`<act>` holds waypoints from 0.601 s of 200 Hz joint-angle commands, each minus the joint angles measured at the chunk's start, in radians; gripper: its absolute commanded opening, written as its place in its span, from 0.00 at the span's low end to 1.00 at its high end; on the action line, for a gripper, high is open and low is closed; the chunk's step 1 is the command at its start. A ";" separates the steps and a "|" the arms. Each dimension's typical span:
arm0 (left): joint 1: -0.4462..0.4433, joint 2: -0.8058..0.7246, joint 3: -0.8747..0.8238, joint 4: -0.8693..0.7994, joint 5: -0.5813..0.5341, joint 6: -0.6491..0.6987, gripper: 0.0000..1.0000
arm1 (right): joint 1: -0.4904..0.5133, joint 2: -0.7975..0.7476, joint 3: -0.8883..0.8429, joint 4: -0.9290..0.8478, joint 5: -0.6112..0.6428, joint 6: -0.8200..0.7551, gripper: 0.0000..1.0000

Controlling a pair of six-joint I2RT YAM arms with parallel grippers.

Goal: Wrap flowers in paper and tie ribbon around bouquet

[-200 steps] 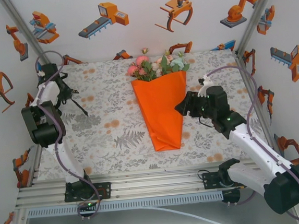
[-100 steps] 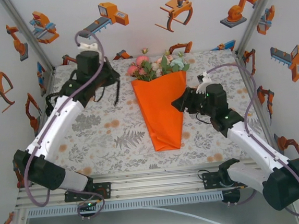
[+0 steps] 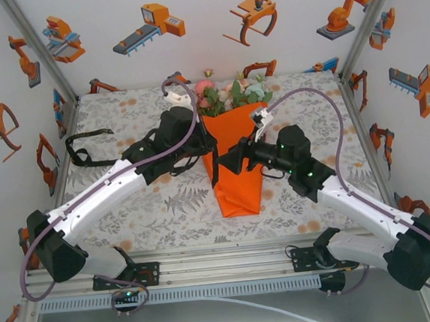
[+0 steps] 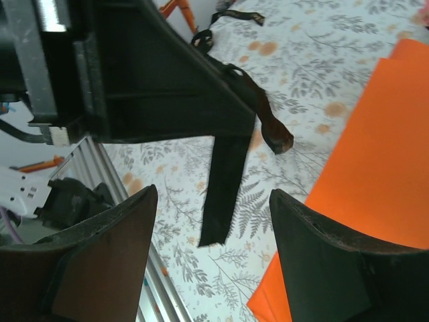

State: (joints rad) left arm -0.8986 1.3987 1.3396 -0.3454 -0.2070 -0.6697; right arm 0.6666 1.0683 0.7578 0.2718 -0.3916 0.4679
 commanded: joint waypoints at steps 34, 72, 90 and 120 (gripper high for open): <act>-0.028 -0.063 -0.023 0.037 -0.010 -0.021 0.00 | 0.063 0.010 -0.064 0.098 0.013 -0.092 0.63; -0.031 -0.073 -0.041 0.044 -0.001 -0.021 0.00 | 0.069 0.090 -0.085 0.221 -0.039 -0.082 0.62; -0.033 -0.070 -0.043 0.049 0.017 -0.022 0.00 | 0.070 0.133 -0.066 0.243 0.013 -0.058 0.39; -0.030 -0.085 -0.045 0.048 -0.007 0.050 0.11 | 0.061 0.090 -0.019 0.152 0.155 -0.075 0.00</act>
State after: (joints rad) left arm -0.9234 1.3529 1.3045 -0.3222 -0.2020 -0.6758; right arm 0.7311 1.2129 0.6819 0.4320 -0.3611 0.4084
